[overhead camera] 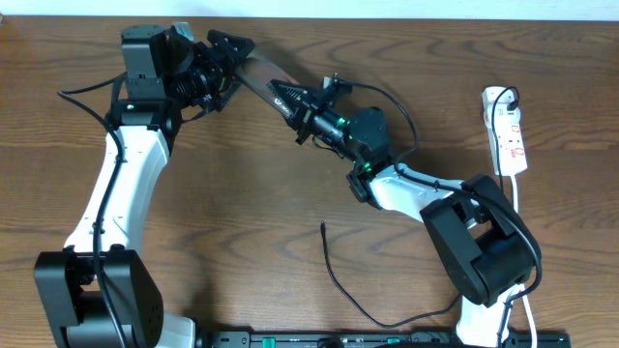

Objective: Plug charger to phone and switch on socket

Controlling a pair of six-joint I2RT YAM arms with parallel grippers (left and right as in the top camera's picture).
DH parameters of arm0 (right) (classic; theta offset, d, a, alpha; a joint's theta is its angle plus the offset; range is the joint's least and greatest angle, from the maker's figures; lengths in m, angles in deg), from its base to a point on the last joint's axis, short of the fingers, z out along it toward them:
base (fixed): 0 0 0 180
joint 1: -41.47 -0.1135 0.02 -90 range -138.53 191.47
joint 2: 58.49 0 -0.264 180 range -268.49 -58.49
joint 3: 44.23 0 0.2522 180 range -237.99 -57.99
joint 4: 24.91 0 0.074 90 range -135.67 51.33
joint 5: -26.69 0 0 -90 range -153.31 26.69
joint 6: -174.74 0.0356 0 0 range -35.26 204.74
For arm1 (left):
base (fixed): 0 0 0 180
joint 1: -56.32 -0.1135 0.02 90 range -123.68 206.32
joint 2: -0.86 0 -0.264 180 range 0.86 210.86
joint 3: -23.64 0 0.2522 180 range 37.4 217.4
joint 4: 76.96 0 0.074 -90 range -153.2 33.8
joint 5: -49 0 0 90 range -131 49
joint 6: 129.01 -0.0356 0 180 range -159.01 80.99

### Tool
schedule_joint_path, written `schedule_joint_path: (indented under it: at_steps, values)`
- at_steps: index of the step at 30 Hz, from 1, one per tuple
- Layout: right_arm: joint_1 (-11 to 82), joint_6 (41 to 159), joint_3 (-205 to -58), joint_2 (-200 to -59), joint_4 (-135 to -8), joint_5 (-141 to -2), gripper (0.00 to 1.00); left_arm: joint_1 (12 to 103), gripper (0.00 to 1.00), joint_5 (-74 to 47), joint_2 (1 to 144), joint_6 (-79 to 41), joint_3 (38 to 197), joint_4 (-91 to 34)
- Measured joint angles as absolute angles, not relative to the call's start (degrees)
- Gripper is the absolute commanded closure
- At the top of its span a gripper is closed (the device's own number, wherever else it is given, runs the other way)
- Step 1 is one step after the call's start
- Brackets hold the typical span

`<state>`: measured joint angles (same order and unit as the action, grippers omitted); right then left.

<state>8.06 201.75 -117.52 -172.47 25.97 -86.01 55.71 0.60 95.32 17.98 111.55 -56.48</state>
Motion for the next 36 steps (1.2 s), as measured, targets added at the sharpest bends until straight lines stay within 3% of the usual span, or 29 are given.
schedule_joint_path:
  at_steps: [16,26,36]
  values:
    - [6.70,201.75,-117.52,-172.47,27.15,-86.16,0.99,55.71,0.21,0.67,95.32,20.39,109.97,-60.53]
    - [6.73,201.77,-117.52,-172.47,27.68,-86.18,0.99,54.84,0.21,3.55,95.32,26.51,99.68,-79.78]
    - [6.73,201.77,-117.52,-172.47,27.31,-86.25,0.99,54.25,0.21,5.48,95.32,28.69,98.56,-82.38]
